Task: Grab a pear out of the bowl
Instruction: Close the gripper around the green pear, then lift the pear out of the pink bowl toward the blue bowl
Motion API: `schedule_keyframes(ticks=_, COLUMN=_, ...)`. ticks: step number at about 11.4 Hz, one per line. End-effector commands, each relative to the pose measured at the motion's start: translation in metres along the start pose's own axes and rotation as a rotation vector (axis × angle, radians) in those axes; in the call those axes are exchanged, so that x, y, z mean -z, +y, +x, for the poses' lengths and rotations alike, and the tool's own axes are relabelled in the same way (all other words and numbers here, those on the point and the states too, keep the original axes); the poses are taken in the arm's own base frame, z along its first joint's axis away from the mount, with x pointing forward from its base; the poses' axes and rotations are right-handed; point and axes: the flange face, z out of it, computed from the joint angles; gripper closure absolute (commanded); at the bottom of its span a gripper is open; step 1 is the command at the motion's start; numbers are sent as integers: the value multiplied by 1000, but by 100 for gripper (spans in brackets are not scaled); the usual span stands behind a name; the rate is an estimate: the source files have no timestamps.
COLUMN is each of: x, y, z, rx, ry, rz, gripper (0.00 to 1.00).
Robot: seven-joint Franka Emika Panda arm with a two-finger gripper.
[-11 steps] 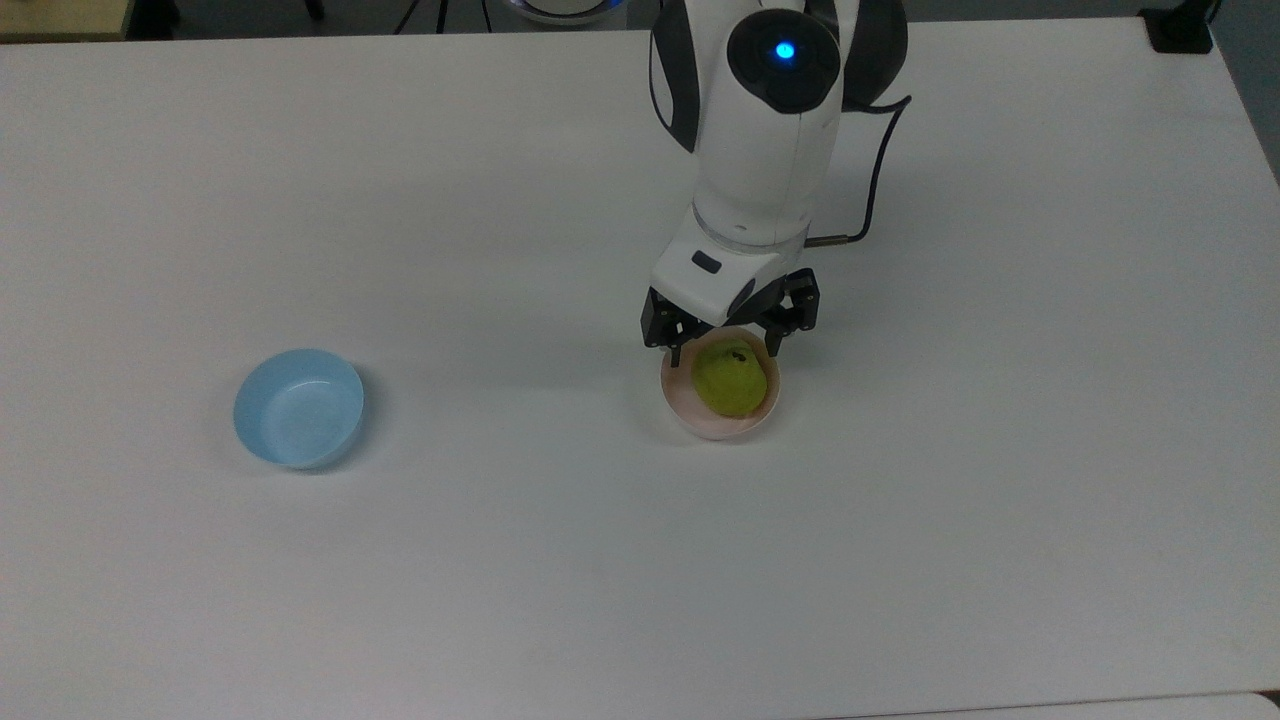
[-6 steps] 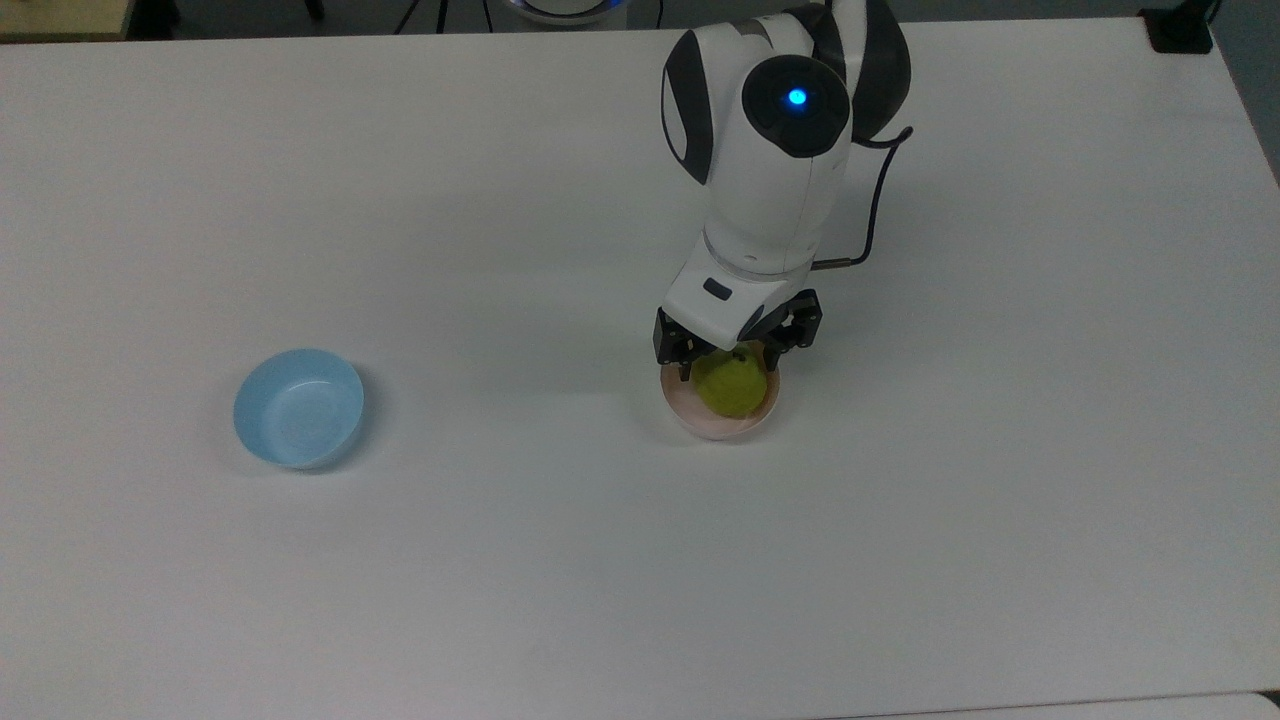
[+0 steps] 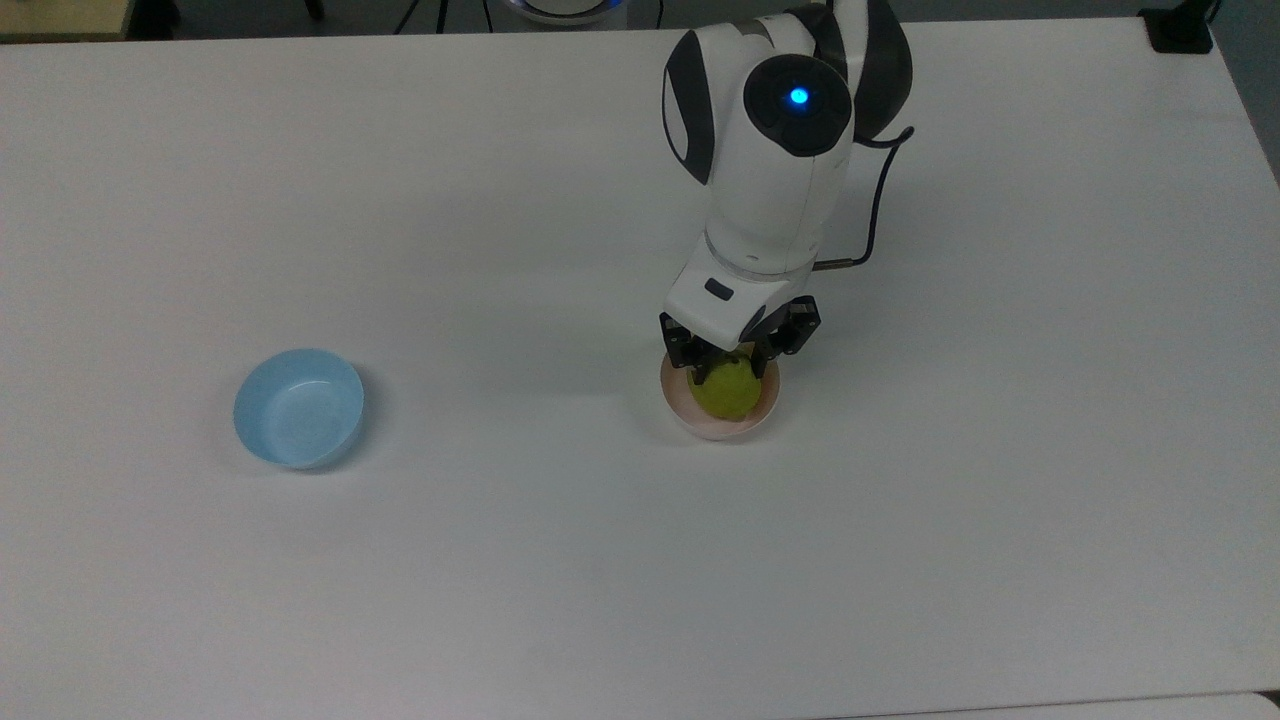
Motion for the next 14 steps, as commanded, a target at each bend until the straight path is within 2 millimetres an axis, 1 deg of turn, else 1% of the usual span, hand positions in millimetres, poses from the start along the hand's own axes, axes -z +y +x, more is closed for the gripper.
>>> schedule_keyframes(ticks=1, x=71, y=10, z=-1, rx=-36, ry=63, rz=20, gripper=76)
schedule_keyframes(ticks=3, x=119, y=30, z=-9, rx=-63, ry=75, rz=38, gripper=76)
schedule_keyframes(ticks=4, x=137, y=50, z=-13, rx=-83, ry=87, rz=40, gripper=76)
schedule_keyframes(ticks=5, x=147, y=72, z=-15, rx=-105, ry=88, rz=35, gripper=76)
schedule_keyframes(ticks=6, x=154, y=97, z=-17, rx=-121, ry=94, rz=35, gripper=76)
schedule_keyframes(ticks=7, x=158, y=130, z=-19, rx=-134, ry=100, rz=29, gripper=76)
schedule_keyframes(ticks=8, x=156, y=165, z=-22, rx=-153, ry=97, rz=19, gripper=76)
schedule_keyframes(ticks=9, x=149, y=201, z=-27, rx=-166, ry=88, rz=9, gripper=76)
schedule_keyframes(ticks=10, x=145, y=227, z=-31, rx=-164, ry=82, rz=2, gripper=76)
schedule_keyframes(ticks=11, x=134, y=241, z=-32, rx=-163, ry=69, rz=-6, gripper=75)
schedule_keyframes(ticks=12, x=120, y=242, z=-30, rx=-162, ry=56, rz=-9, gripper=75)
schedule_keyframes(ticks=14, x=74, y=240, z=-25, rx=-148, ry=-7, rz=-40, gripper=74)
